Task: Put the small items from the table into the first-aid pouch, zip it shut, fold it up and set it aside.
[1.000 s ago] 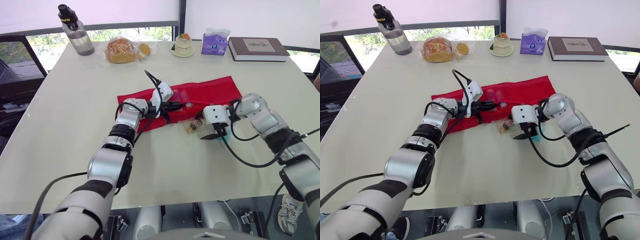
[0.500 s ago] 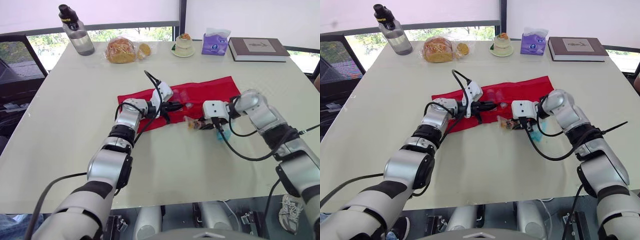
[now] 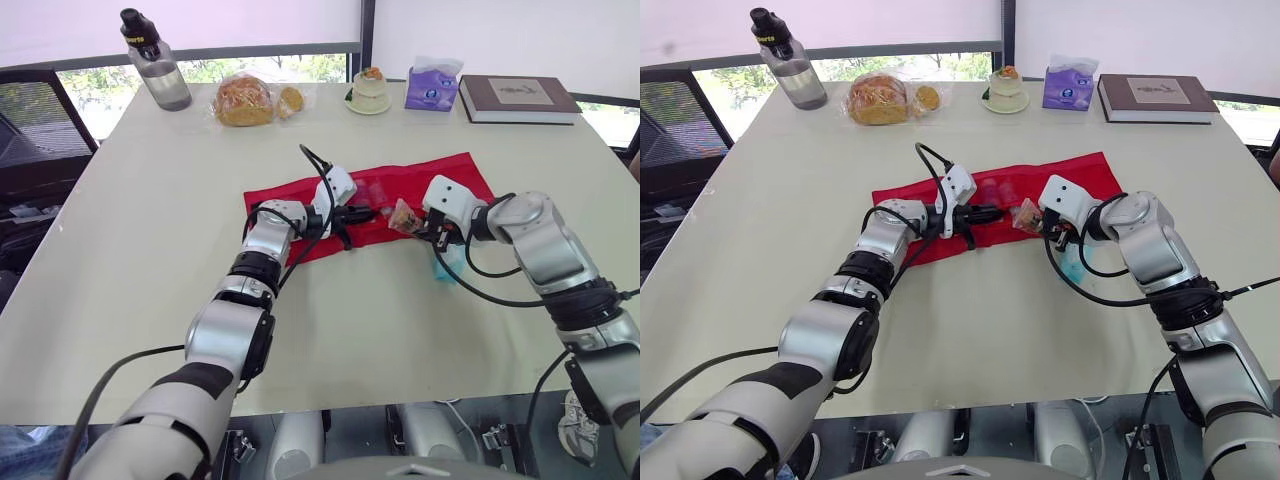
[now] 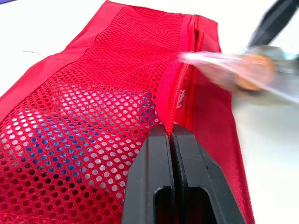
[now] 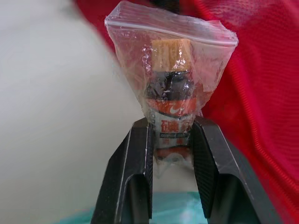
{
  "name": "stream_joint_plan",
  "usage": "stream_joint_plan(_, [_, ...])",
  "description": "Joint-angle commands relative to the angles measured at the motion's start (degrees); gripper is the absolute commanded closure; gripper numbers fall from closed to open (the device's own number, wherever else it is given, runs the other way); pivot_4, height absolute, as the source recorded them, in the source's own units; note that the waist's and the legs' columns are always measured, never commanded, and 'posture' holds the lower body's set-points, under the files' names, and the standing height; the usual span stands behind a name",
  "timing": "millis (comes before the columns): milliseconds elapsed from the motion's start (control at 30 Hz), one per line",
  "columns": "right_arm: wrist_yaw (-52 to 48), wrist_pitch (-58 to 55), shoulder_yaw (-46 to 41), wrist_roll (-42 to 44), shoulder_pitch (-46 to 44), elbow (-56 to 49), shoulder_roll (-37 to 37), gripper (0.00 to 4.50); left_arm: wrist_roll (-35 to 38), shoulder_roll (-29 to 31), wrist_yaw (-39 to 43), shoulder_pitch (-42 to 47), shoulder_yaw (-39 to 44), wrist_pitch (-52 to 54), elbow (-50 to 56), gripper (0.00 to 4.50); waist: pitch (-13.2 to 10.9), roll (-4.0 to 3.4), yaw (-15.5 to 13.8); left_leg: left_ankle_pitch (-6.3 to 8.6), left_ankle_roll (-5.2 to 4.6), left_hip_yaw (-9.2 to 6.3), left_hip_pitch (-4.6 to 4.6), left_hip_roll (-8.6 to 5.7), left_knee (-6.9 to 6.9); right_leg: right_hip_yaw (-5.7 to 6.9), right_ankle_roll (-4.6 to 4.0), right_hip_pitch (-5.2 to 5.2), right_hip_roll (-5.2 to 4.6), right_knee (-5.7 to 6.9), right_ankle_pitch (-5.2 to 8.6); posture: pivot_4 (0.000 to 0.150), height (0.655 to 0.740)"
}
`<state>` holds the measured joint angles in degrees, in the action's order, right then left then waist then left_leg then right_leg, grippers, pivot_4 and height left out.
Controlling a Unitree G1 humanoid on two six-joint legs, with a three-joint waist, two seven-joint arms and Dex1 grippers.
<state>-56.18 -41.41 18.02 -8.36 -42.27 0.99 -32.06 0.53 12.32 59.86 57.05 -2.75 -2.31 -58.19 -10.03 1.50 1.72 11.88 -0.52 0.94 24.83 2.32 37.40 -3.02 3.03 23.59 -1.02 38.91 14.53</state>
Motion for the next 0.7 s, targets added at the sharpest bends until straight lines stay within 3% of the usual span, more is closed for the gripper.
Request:
stream_joint_plan(33, [1.5, -2.0, 0.6, -0.4, -1.2, -2.8, 0.1, 3.84, 1.3, -0.8, 0.2, 0.6, 0.2, 0.1, 2.0, 4.50, 0.0, 0.00, 0.0, 0.00, 0.00, 0.00, 0.00, 0.00, 0.00, 0.00, 0.00, 0.00, 0.00, 0.00, 0.00, 0.150, 0.7387])
stream_joint_plan(167, [0.2, 2.6, 5.3, -2.6, -1.8, -0.6, -1.4, 3.84, 1.8, -1.9, 0.2, 1.6, 0.2, 0.3, 1.8, 4.50, 0.0, 0.00, 0.0, 0.00, 0.00, 0.00, 0.00, 0.00, -0.01, 0.00, 0.00, 0.00, 0.00, -0.01, 0.00, 0.150, 0.7387])
stream_joint_plan(400, [-1.3, 4.7, 6.2, -2.5, -1.6, 0.1, -2.7, 3.84, 1.9, -2.0, -0.2, 0.8, 0.1, 0.3, 2.5, 4.50, 0.0, 0.00, -0.1, 0.00, 0.00, -0.01, -0.01, -0.01, 0.00, 0.01, 0.01, 0.00, 0.00, 0.00, 0.00, 0.150, 0.7387])
stream_joint_plan(700, [5.7, -2.4, 1.8, -2.4, -3.2, 3.5, 0.4, 3.84, 2.1, -2.6, 1.3, -1.8, -0.8, 1.0, 5.8, 4.50, 0.0, 0.00, 0.0, 0.00, 0.00, -0.01, -0.02, -0.01, 0.00, 0.00, 0.00, 0.00, 0.00, 0.01, 0.00, 0.150, 0.7387])
